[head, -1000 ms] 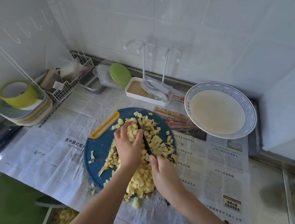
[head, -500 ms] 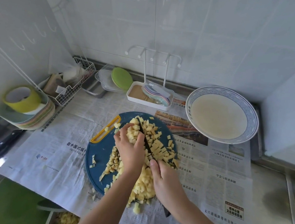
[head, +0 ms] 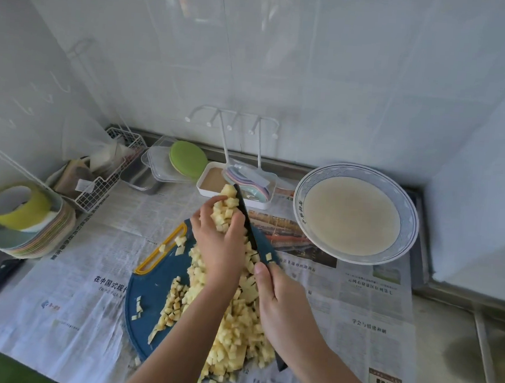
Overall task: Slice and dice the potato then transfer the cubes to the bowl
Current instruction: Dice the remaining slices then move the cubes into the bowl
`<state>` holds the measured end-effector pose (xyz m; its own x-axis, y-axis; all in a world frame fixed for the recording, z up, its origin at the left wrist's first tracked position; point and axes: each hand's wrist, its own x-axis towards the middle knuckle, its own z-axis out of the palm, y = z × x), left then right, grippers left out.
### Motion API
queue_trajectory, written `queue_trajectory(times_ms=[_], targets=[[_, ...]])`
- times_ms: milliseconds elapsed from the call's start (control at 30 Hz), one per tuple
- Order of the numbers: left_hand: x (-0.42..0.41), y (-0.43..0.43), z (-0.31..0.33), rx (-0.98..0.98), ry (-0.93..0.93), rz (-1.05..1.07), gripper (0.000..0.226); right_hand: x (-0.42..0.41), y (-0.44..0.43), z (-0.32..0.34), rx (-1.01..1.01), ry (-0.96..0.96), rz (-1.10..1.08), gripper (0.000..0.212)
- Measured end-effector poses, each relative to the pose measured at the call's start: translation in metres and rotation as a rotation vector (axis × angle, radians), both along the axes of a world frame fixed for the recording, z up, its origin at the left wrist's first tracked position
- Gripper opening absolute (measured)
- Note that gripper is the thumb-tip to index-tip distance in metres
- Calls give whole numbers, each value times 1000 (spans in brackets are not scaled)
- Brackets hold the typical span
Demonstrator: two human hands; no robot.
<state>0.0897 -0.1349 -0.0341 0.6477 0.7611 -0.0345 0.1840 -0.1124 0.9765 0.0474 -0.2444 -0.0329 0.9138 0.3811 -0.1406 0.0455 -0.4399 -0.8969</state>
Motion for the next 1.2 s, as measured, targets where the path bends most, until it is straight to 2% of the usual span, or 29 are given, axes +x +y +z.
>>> queue_trajectory(times_ms=[200, 333, 467, 633, 733, 800, 900, 967, 1033, 1100, 1200], targets=[[67, -59, 24, 20, -80, -166, 29, 53, -49, 16, -9, -98, -190, 36], [109, -109, 22, 25, -70, -294, 29, 86, -93, 14, -64, -62, -329, 38], [140, -137, -16, 66, 119, -356, 39, 107, -120, 3, -224, -25, -382, 39], [153, -141, -54, 54, 252, -424, 37, 121, -135, -6, -298, -51, -420, 40], [153, -141, -51, 124, 198, -420, 38, 125, -139, -13, -356, -15, -402, 40], [149, -144, -46, 167, 94, -490, 41, 126, -140, -15, -397, -19, -378, 39], [142, -153, -39, 278, -91, -771, 49, 125, -136, -16, -340, -3, -388, 39], [143, -155, -42, 286, -122, -845, 50, 122, -134, -16, -237, 16, -413, 40], [148, -148, -52, 316, -43, -858, 51, 119, -135, -13, -164, 25, -444, 42], [150, -138, -63, 441, 100, -889, 52, 117, -140, -9, -117, 38, -479, 45], [148, -128, -67, 506, 166, -779, 48, 116, -149, -6, -107, 22, -515, 45]])
